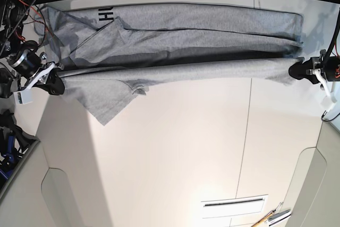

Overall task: Fold the T-shirt properly
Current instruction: 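Lift the folded edge with both grippers and fold it over again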

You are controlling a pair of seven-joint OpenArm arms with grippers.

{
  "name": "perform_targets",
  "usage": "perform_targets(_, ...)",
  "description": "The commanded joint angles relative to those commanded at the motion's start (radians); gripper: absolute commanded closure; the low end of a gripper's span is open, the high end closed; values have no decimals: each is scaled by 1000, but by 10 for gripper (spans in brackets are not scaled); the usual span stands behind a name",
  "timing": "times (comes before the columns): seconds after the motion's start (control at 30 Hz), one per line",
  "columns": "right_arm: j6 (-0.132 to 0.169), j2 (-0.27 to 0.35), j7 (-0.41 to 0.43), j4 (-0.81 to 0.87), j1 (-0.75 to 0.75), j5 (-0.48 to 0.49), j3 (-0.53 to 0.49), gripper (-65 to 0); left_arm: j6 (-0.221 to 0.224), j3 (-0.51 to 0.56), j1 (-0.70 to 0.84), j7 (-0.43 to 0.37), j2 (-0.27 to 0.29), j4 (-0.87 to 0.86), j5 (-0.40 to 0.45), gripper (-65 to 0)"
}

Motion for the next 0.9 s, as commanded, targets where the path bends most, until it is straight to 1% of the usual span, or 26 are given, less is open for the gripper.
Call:
perform_targets(0.13,-1,-5,-11,0,-54,0,5,0,0,-6,56,-1,3,0,0,0)
perform_targets(0.23,-6,-11,-9,-1,-89,-1,5,0,0,-6,69,-2,12,0,0,0)
perform_targets(0.27,-17,-13,-6,-1,-97,-1,5,0,0,-6,69,-6,17,0,0,0)
perform_targets(0.33,-20,-22,-6,-2,-106,-1,5,0,0,-6,69,-14,24,0,1,0)
perform_targets(0.37,-20,-23,-6,-2,-108,2,5,-17,0,-6,69,-16,29,0,2,0)
perform_targets(0.43,-23,-23,-6,-2,-108,14,8,-202,0,-6,69,-16,42,0,1,0)
perform_targets(0.47,-23,-22,-6,-1,-107,40,15,-254,0,-6,69,-16,48,0,2,0)
perform_targets(0.5,-23,-22,-6,0,-105,72,28,-270,0,-6,69,-16,53,0,1,0)
perform_targets(0.57,-20,-24,-3,3,-94,147,64,-270,0,-6,69,-16,56,0,2,0)
perform_targets(0.6,-19,-26,-2,3,-81,158,82,-270,0,-6,69,-16,56,0,2,0)
perform_targets(0.67,-19,-33,-1,3,-41,143,109,-270,0,-6,69,-16,56,0,2,0)
perform_targets(0.73,-20,-45,10,2,1,103,117,-270,0,-6,69,-18,56,0,2,0)
perform_targets(0.83,-20,-76,63,-9,65,26,107,-270,0,-6,69,-24,56,0,2,0)
perform_targets(0.9,-24,-85,100,-52,113,-39,75,-270,0,-6,69,-24,56,0,1,0)
